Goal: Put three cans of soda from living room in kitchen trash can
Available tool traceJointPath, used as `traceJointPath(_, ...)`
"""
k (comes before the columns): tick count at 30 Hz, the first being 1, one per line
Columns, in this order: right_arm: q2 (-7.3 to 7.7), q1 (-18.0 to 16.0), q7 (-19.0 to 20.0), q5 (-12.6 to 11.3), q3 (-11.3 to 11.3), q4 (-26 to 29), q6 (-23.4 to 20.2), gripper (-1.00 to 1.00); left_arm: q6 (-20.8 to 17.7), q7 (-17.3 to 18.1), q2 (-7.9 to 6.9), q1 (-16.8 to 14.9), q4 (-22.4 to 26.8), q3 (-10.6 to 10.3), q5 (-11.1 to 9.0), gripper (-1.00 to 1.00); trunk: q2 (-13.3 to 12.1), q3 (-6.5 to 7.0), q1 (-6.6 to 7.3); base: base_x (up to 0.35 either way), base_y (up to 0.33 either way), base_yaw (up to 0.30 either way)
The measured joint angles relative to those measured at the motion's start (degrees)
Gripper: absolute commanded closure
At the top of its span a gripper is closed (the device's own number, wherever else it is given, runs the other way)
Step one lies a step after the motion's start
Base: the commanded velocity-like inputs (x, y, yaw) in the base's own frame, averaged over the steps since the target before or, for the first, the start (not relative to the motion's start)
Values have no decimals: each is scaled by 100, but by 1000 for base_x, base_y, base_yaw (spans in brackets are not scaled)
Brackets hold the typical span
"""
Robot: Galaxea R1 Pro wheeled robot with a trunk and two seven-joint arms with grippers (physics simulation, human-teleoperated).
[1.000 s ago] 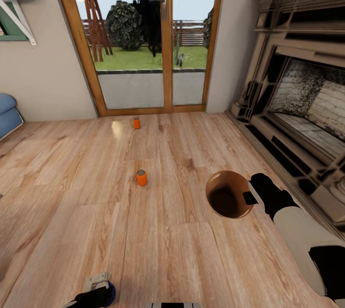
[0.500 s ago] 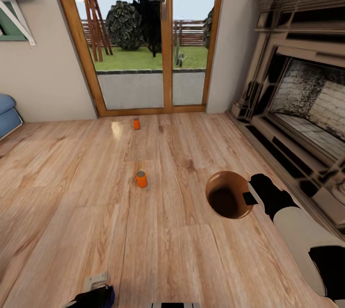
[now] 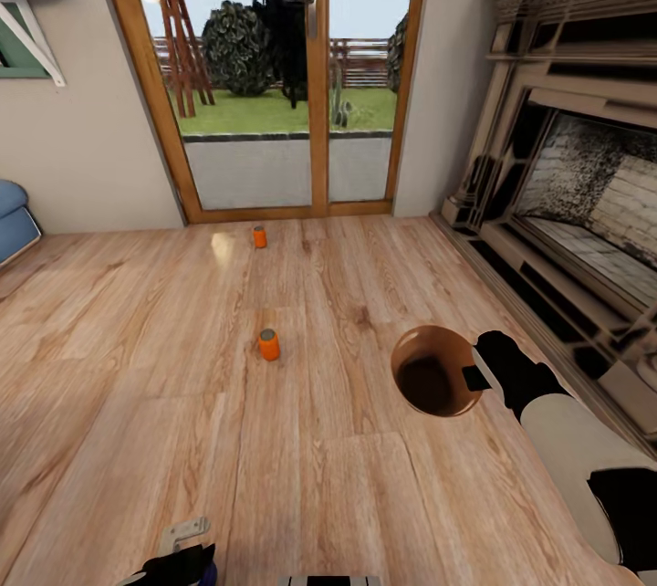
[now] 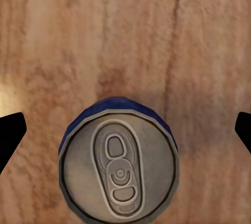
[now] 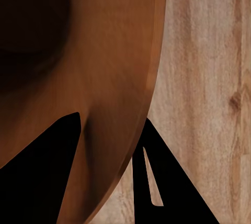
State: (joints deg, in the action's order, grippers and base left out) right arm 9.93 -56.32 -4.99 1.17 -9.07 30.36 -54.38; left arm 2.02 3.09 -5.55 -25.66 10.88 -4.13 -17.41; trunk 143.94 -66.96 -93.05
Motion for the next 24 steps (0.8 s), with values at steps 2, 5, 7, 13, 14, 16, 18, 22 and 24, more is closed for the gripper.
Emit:
traceJointPath(2,0,0,0,3,0,-1,2,100,0,0,0,0,-2,0,0,-100,0,0,0,3,0,0)
traceJointPath(5,0,2,-4,5,0,-4,10,100,0,4,1,0,-2,0,0,-100,1,-22,-3,1,0,0)
traceJointPath(7,0,2,-7,3,0,-6,18,100,0,6,1,0,-4,0,-4,-100,3,-66,-8,0,0,0)
traceJointPath(13,0,3,-8,7,-1,-8,28,100,0,5,1,0,-4,0,-1,-100,12,-199,-24,0,0,0)
traceJointPath(14,0,2,-9,1,-1,-8,30,100,0,5,1,0,-5,0,0,-100,12,-199,-23,0,0,0)
traceJointPath(16,0,1,-9,-2,0,-7,33,100,0,4,1,0,-3,0,0,-100,12,-199,-23,0,0,0)
traceJointPath(18,-2,1,-9,6,0,-7,36,100,0,3,1,0,-4,0,0,-100,12,-199,-23,0,0,0)
traceJointPath(22,-1,1,-9,-3,0,-7,39,100,0,2,1,0,-5,0,0,-100,12,-199,-23,0,0,0)
traceJointPath(24,-1,1,-9,3,0,-7,40,100,0,3,1,0,-2,0,1,-100,12,-199,-23,0,0,0)
